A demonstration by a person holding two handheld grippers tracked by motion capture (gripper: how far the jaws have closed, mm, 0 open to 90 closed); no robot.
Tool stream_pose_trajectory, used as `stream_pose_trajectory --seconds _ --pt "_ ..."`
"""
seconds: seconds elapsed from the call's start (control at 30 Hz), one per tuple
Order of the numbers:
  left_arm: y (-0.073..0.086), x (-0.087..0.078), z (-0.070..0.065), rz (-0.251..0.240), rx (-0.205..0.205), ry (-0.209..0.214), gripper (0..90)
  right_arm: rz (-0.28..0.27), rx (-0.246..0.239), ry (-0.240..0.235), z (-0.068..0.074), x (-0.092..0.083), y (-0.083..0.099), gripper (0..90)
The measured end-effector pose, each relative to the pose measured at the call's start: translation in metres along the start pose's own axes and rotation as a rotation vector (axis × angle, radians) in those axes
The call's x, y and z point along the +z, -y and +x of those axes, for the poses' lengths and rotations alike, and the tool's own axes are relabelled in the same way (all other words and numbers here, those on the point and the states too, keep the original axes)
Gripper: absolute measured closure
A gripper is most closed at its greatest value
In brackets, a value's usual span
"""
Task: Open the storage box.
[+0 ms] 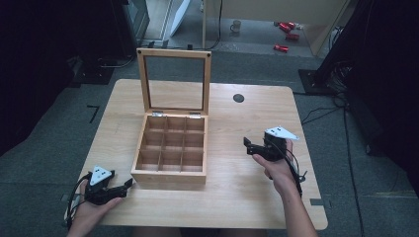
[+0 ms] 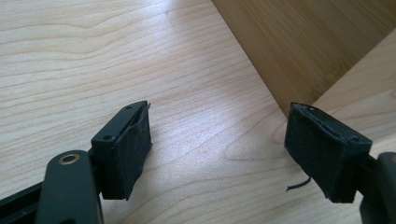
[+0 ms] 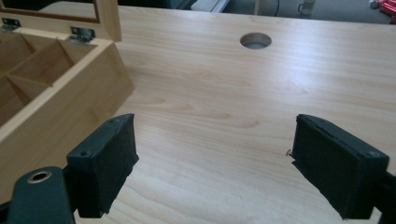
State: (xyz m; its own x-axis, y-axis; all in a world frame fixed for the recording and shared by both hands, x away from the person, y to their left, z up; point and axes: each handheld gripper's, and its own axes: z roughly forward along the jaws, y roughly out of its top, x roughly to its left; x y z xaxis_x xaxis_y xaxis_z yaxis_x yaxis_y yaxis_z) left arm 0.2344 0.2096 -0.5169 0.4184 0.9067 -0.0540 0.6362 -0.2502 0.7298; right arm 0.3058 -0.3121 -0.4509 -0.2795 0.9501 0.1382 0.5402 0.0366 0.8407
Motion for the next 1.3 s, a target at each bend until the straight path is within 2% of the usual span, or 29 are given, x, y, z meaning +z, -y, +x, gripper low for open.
stream_pose_trajectory --seconds 0.7,1.3 --pt "0.0 0.0 -0.001 0.004 0.011 -0.01 23.6 0.057 0.061 0.094 -0.047 -0.036 0.06 14.1" --pt "0.0 0.0 -0.001 0.005 0.01 -0.01 23.6 0.096 0.104 0.139 -0.072 -0.068 0.1 14.1"
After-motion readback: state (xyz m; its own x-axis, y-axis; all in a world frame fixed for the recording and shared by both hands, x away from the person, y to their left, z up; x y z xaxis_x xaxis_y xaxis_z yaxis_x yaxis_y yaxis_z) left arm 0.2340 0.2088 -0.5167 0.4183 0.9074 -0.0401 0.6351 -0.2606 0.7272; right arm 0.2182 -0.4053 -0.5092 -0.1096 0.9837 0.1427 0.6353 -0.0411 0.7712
